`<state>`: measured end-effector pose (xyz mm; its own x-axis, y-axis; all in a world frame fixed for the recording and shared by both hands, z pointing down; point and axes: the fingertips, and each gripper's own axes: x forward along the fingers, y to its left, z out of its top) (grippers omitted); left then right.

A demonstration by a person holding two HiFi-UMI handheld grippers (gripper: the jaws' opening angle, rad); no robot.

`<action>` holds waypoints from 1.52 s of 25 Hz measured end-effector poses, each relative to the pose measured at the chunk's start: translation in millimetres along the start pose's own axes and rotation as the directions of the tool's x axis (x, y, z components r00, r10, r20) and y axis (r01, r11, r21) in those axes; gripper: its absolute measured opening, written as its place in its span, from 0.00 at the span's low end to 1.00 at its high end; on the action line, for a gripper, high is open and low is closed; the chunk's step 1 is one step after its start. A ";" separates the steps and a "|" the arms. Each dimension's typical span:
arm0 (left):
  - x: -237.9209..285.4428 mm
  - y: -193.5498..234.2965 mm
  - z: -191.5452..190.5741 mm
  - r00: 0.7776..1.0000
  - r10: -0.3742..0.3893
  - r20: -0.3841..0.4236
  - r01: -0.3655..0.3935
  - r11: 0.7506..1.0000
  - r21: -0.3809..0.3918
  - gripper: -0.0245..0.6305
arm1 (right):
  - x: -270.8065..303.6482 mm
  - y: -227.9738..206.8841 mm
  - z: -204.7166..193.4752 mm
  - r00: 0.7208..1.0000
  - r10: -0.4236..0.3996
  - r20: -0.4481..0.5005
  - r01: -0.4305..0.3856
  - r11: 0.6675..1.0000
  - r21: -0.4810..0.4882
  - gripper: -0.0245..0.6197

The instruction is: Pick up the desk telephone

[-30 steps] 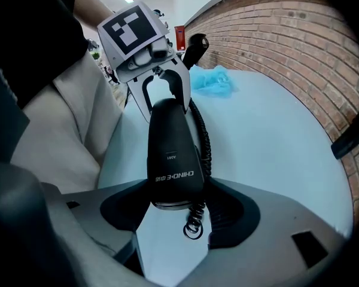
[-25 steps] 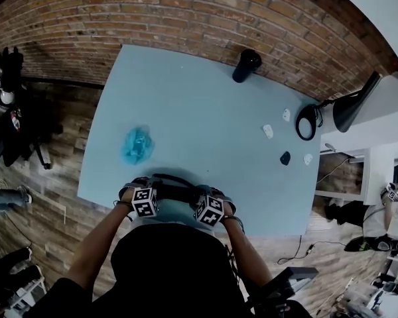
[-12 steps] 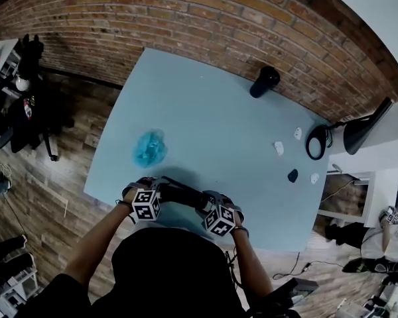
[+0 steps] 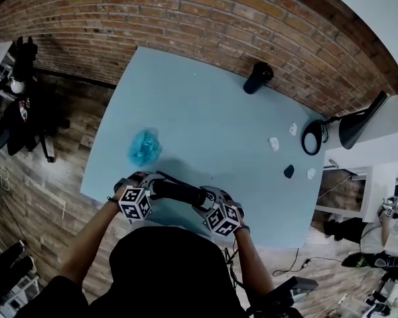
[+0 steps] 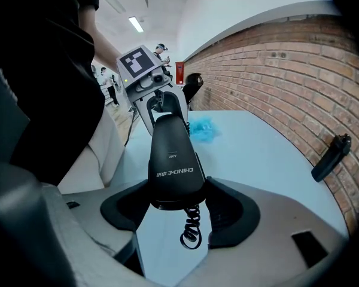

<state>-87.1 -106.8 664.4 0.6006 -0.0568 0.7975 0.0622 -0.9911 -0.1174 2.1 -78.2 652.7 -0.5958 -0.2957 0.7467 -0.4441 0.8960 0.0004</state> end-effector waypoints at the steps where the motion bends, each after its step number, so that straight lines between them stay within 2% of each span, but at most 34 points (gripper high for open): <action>1: -2.4 0.5 2.6 1.000 0.002 0.010 -0.002 1.000 0.002 0.49 | -2.3 -0.2 1.7 1.000 0.000 0.014 0.000 1.000 0.003 0.48; 12: -43.3 10.3 27.3 0.992 0.011 0.124 -0.016 0.999 0.041 0.49 | -28.4 -1.3 35.4 0.982 0.012 0.191 -0.016 1.000 0.017 0.48; 19: -57.2 16.7 44.3 0.975 0.010 0.220 -0.011 1.000 0.002 0.49 | -52.6 -7.0 55.2 0.963 0.022 0.268 -0.026 1.000 0.011 0.48; 23: -63.7 20.0 51.9 0.967 0.007 0.254 -0.006 1.000 -0.003 0.49 | -64.2 -8.8 64.6 0.956 0.010 0.294 -0.011 1.000 0.000 0.48; 28: -78.5 25.0 65.1 0.961 0.029 0.274 -0.036 0.999 0.021 0.49 | -77.5 -11.1 75.7 0.948 -0.005 0.318 0.013 1.000 -0.025 0.48; 38: -117.8 39.1 101.1 0.933 0.039 0.357 -0.064 0.996 0.058 0.49 | -109.6 -21.7 102.6 0.917 0.004 0.398 0.005 1.000 -0.021 0.49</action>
<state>-74.9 -126.7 506.0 0.8474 -0.0486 0.5287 0.0700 -0.9769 -0.2020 8.4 -99.2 502.7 -0.8150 -0.3993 0.4200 -0.4324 0.9015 0.0181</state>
